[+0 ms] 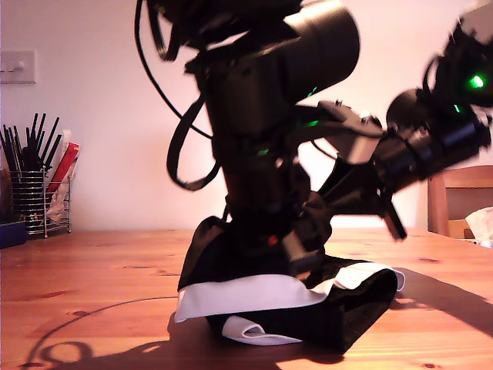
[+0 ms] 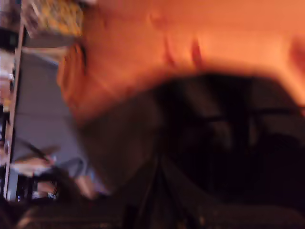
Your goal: Fold the shorts in front of you. After folding it, place it to the left side.
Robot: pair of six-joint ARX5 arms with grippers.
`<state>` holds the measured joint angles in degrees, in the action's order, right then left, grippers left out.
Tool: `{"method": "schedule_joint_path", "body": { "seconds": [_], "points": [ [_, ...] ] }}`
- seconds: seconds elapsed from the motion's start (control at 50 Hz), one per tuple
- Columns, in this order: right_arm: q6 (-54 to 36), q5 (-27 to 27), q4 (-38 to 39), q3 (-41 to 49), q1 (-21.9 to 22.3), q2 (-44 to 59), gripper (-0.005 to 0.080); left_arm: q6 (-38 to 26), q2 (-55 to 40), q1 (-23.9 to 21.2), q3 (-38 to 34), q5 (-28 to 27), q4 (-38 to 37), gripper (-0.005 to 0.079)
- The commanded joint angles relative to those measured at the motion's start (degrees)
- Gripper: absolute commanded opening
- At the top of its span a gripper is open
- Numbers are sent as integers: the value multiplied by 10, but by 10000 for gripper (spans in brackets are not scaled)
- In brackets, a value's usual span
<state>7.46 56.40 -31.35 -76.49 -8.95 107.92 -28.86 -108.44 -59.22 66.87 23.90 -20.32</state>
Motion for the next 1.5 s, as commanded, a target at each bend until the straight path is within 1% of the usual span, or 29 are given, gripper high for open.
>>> {"method": "schedule_joint_path", "body": {
  "seconds": [0.0,0.08,0.18,0.22,0.26,0.28,0.4,0.5,0.56,0.66,0.76,0.82,0.96,1.02,1.16,1.22,1.26,1.32,1.42,1.48],
  "points": [
    [-4,0,-25,-19,1,5,-12,-19,-26,-9,-40,-9,-24,-19],
    [-8,-1,-33,-35,-13,5,-12,-51,-26,-20,-40,-9,-24,-19],
    [-9,-3,-37,-49,-35,5,-12,-62,-26,-34,-40,-9,-29,-19],
    [-9,-7,-38,-53,-44,5,-12,-77,-26,-38,-40,-11,-31,-19],
    [-9,-18,-36,-56,-53,5,-12,-77,-26,-42,-40,-15,-31,-19],
    [-10,-25,-35,-57,-59,5,-12,-100,-26,-44,-40,-16,-31,-19],
    [-22,-70,-21,-57,-86,6,-12,-122,-26,-50,-40,-21,-34,-19],
    [-31,-89,-6,-57,-103,6,-12,-125,-26,-51,-40,-21,-38,-19],
    [-38,-112,-9,-57,-108,6,-12,-126,-26,-51,-40,-19,-38,-19],
    [-82,-160,-52,-57,-109,11,-12,-128,-26,-51,-40,-6,-38,-19],
    [-136,-186,-130,-57,-108,21,-12,-127,-26,-47,-40,4,-38,-19],
    [-151,-199,-167,-57,-107,22,-12,-127,-26,-43,-40,6,-38,-19],
    [-155,-201,-238,-57,-107,21,-12,-126,-26,-26,-40,23,-36,-19],
    [-161,-215,-268,-57,-108,21,-12,-125,-26,-16,-40,34,-37,-19],
    [-162,-243,-288,-44,-114,21,-12,-101,-26,10,-40,49,-40,-19],
    [-162,-251,-280,-24,-115,21,-12,-89,-26,19,-40,51,-44,-19],
    [-162,-258,-261,-5,-117,21,-12,-83,-26,24,-40,51,-47,-19],
    [-140,-268,-209,35,-117,21,-12,-69,-26,29,-40,50,-52,-19],
    [-82,-271,-86,95,-117,21,-12,-59,-26,30,-40,45,-54,-19],
    [-59,-276,-35,116,-117,21,-12,-56,-26,28,-40,38,-55,-19]
  ]
}}
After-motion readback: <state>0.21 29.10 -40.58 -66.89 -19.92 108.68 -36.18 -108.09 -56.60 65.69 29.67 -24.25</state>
